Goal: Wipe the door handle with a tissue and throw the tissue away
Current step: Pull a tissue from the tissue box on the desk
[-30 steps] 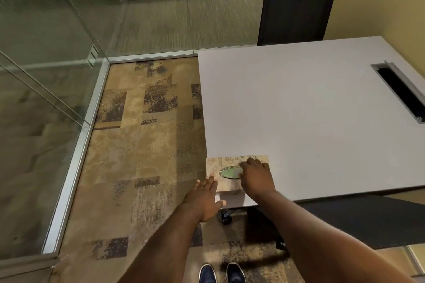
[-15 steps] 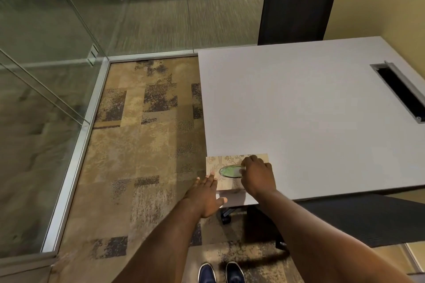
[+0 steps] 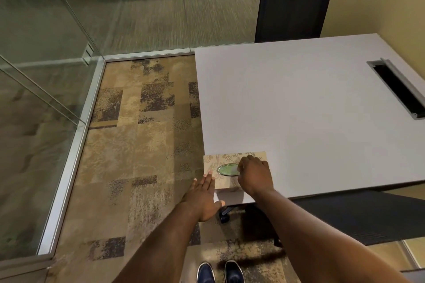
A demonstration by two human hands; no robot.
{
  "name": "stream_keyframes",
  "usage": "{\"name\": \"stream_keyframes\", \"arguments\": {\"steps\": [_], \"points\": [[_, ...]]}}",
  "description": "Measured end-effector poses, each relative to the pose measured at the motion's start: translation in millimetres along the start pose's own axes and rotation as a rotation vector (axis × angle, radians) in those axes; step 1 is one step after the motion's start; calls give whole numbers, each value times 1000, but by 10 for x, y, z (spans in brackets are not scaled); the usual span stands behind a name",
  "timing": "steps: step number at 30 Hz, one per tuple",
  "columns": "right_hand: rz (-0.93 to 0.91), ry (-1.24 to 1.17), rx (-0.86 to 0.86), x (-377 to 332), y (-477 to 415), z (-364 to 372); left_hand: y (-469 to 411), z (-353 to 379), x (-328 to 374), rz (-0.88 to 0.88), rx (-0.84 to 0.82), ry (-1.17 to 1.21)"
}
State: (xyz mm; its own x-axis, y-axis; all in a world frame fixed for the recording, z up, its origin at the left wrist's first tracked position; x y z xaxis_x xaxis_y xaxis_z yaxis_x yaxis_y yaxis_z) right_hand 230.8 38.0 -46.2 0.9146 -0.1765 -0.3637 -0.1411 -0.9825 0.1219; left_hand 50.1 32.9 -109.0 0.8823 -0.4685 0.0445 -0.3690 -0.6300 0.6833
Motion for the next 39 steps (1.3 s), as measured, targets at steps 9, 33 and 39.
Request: {"name": "stream_keyframes", "arguments": {"steps": [9,33,39], "points": [[-29,-354,190,-144,46,-372,63,-69,22,-15,-9,4],[-139,-873,509,-1022,-157,-1873,1286,-2146,-234,88,453,1329],[-333,-930,503,-1856,-229,-2614,2206,-2842,-529,175,664,1380]]}}
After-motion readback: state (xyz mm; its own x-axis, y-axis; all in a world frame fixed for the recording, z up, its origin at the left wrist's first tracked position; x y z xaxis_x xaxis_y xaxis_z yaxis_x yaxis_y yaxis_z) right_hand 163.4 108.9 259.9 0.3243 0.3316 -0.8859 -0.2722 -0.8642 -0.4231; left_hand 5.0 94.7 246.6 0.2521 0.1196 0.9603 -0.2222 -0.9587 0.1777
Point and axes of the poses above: each hand's wrist, its own y-axis away from the middle knuckle, its own z-axis out of the palm, x = y × z, the point moved 8 cm from there along -y, towards the middle knuckle, and after that the axes turned 10 degrees about -z, right-handed, at the moved point
